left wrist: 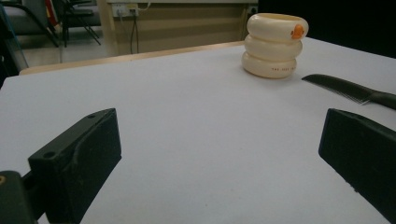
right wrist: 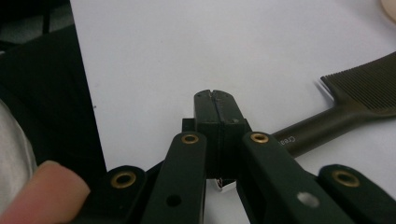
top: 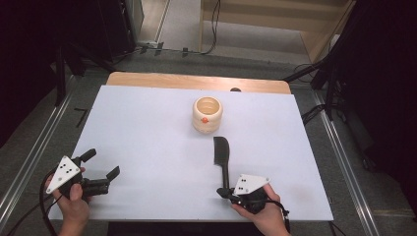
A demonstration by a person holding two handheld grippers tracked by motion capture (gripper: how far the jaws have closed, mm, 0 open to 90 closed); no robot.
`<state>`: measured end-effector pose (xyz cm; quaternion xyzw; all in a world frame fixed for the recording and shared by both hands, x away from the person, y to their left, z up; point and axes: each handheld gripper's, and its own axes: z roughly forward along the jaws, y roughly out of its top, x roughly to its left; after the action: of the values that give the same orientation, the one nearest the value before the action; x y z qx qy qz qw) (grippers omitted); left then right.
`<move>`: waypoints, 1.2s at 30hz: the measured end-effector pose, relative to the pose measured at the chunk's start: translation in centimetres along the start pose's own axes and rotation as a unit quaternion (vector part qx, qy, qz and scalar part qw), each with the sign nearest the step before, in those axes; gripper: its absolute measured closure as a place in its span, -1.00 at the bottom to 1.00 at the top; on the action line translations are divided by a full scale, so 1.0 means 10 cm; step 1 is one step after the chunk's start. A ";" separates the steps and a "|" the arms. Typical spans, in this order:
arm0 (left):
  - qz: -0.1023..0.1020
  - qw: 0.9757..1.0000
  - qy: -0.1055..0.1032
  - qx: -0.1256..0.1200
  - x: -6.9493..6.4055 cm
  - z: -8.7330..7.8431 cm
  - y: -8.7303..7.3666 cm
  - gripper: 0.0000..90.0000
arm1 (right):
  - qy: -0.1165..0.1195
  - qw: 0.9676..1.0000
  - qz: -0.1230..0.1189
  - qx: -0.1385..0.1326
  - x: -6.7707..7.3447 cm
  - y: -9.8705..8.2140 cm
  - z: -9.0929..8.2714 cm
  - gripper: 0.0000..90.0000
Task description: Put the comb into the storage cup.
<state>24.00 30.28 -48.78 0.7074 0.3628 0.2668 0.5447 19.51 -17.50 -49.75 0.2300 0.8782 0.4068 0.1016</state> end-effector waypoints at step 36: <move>0.004 1.000 0.000 0.002 -0.01 0.00 0.00 -1.00 | -0.036 0.997 0.030 0.069 -0.26 -0.16 -0.05 0.95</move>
<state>23.96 30.16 -48.79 0.7101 0.3607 0.2685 0.5418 21.11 -20.04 -50.68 0.2777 0.8923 0.3400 0.1051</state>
